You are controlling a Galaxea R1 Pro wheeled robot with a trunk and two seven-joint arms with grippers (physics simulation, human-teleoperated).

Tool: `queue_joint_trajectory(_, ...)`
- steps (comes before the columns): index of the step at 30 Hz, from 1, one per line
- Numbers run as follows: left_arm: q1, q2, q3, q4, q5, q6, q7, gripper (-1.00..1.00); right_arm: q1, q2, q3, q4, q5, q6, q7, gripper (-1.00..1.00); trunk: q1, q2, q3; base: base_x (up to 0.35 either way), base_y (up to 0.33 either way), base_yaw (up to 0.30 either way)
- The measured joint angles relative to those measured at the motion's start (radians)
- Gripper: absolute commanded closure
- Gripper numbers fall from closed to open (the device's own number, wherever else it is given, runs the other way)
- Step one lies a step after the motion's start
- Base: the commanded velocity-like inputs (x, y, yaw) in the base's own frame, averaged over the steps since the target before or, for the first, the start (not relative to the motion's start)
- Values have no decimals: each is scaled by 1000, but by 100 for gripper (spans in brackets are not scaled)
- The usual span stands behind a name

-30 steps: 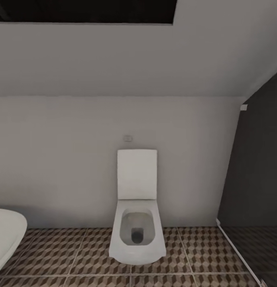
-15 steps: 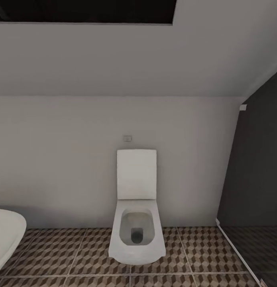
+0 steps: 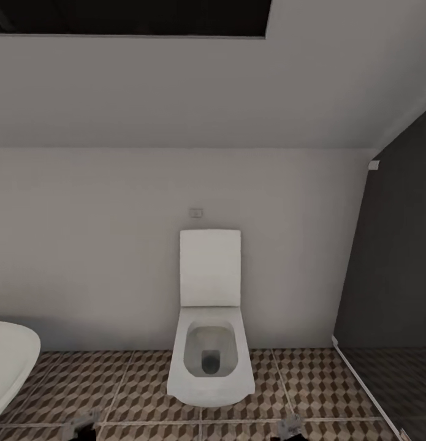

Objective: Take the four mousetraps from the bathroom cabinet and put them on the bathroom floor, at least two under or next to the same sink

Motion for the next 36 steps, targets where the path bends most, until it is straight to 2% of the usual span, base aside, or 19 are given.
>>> queue_joint_trajectory(6, -46, 0, 0, -17, -57, 18, 1, 100, -3, -2, 0, -91, -16, 64, -37, 100, 0, 0, 0, 0, 0, 0)
queue_joint_trajectory(10, -82, 3, 0, -12, -65, 21, 0, 100, -15, -4, -1, -107, -39, 64, -44, 100, 0, 0, 0, 0, 0, 0)
queue_joint_trajectory(14, -118, 8, 0, -4, -71, 21, 0, 100, -51, -6, -16, -108, -85, 43, -54, 100, 0, 0, 0, 0, 0, 0)
queue_joint_trajectory(16, -131, 9, 0, -2, -72, 22, 0, 100, -62, -10, -26, -108, -95, 25, -55, 100, 0, 0, 0, 0, 0, 0)
queue_joint_trajectory(18, -151, 11, 0, 2, -72, 22, 0, 100, -76, -25, -45, -106, -104, -11, -56, 100, 0, 0, 0, 0, 0, 0)
queue_joint_trajectory(23, -193, 12, 0, 29, -80, 23, -2, 100, -91, -55, -85, -84, -112, -89, -58, 100, 0, 0, 0, 0, 0, 0)
queue_joint_trajectory(27, -213, 13, -1, 35, -89, 22, -4, 100, -94, -62, -95, -74, -112, -113, -58, 100, 0, 0, 0, 0, 0, 0)
queue_joint_trajectory(36, -220, 5, -3, 13, -91, 22, -6, 100, -95, -68, -100, -77, -110, -134, -58, 100, 0, 0, 0, 0, 0, 0)
